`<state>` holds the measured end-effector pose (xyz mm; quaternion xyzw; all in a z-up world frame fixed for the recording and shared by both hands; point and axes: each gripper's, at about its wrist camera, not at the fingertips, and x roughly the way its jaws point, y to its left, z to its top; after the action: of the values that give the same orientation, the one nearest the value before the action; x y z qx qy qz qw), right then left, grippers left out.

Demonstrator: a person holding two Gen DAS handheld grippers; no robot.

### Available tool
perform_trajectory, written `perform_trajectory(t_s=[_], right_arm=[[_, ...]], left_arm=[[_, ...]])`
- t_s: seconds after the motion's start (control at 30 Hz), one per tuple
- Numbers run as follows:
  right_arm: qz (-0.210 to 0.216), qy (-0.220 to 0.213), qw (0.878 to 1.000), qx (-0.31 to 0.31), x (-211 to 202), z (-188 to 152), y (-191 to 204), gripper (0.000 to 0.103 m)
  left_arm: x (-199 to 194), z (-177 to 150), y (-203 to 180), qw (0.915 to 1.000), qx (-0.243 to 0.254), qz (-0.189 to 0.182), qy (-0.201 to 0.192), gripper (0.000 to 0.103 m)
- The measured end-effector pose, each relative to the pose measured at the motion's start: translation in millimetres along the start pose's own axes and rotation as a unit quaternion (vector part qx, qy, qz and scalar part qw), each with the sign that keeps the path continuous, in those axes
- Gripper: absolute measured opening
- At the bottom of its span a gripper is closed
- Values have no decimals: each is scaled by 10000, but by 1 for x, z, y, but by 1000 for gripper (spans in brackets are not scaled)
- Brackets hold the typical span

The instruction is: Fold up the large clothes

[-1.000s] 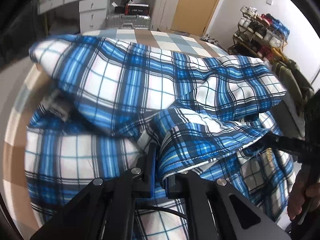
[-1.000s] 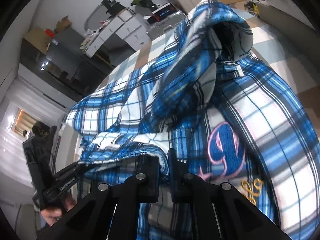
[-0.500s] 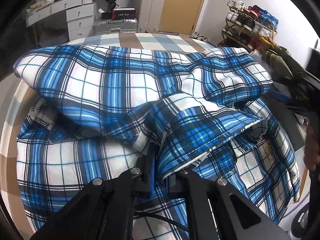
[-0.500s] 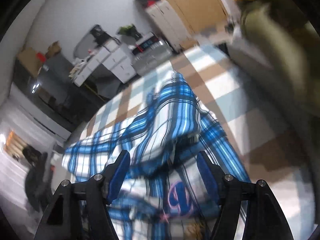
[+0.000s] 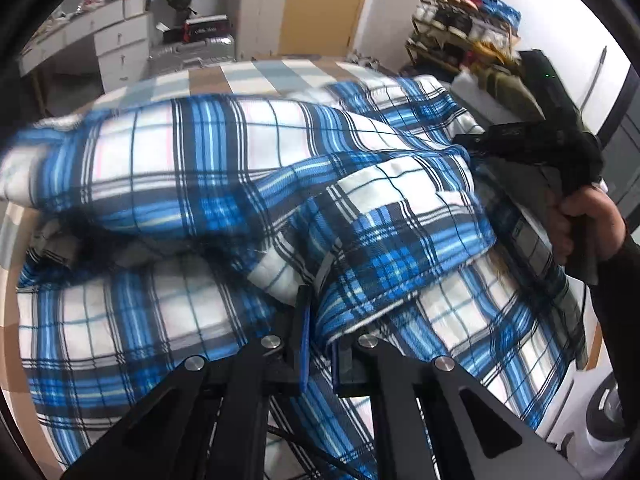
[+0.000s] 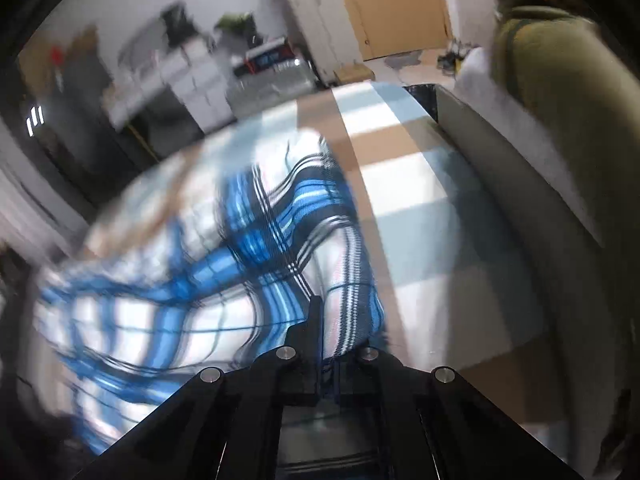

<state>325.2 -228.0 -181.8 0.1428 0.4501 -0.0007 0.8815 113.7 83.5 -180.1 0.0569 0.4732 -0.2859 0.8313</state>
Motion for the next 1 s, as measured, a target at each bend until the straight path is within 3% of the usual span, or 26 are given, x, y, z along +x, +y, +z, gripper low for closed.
perform_trajectory(t_s=[0.07, 0.17, 0.23, 0.27, 0.3, 0.33, 0.37, 0.4, 0.47, 0.57, 0.63, 0.73, 0.77, 0.8, 0.87, 1.0], right_arm=[[-125, 152, 9995, -260, 11, -5, 11, 8], [-310, 101, 9983, -480, 5, -13, 20, 15], [-340, -9, 9978, -576, -7, -19, 22, 35], [-362, -76, 9975, -604, -13, -22, 23, 39], [-382, -235, 9968, -669, -24, -29, 27, 41], [-359, -331, 9963, -711, -30, -34, 26, 44], [-317, -467, 9956, -751, -39, -41, 29, 46], [-268, -593, 9951, -751, -46, -47, 30, 49], [-122, -810, 9942, -694, -59, -56, 33, 53], [264, -1043, 9923, -617, -75, -65, 44, 57], [610, -1144, 9901, -536, -83, -70, 52, 61], [974, -1158, 9868, -576, -85, -79, 67, 62], [993, -1167, 9864, -592, -86, -83, 72, 62], [1029, -1162, 9860, -609, -87, -87, 75, 62], [1155, -1103, 9852, -621, -85, -92, 80, 62], [1308, -1032, 9838, -666, -82, -87, 84, 62]], left_arm=[[0, -4, 3, 9998, -16, -91, 188, 14], [-15, -12, 15, 9987, -110, -332, 368, 16], [-37, -16, 26, 9991, -155, -310, 235, 17], [-51, -20, 32, 9995, -191, -238, 63, 25], [-65, -20, 41, 9995, -257, -130, -147, 46], [-81, -18, 55, 9984, -383, 8, -420, 59], [-96, -15, 71, 9954, -566, 175, -752, 79], [-108, -11, 90, 9905, -789, 417, -1049, 85], [-119, 3, 125, 9801, -1308, 695, -1322, 85], [-114, 29, 178, 9668, -2114, 580, -1311, 85], [-98, 43, 204, 9634, -2444, 238, -1075, 84], [-69, 62, 229, 9635, -2559, 218, -751, 84], [-61, 65, 235, 9613, -2665, 136, -692, 78], [-54, 65, 240, 9571, -2832, -31, -615, 51], [-40, 65, 232, 9570, -2858, -390, -292, 12], [-57, 50, 210, 9684, -2435, -193, -503, 6]])
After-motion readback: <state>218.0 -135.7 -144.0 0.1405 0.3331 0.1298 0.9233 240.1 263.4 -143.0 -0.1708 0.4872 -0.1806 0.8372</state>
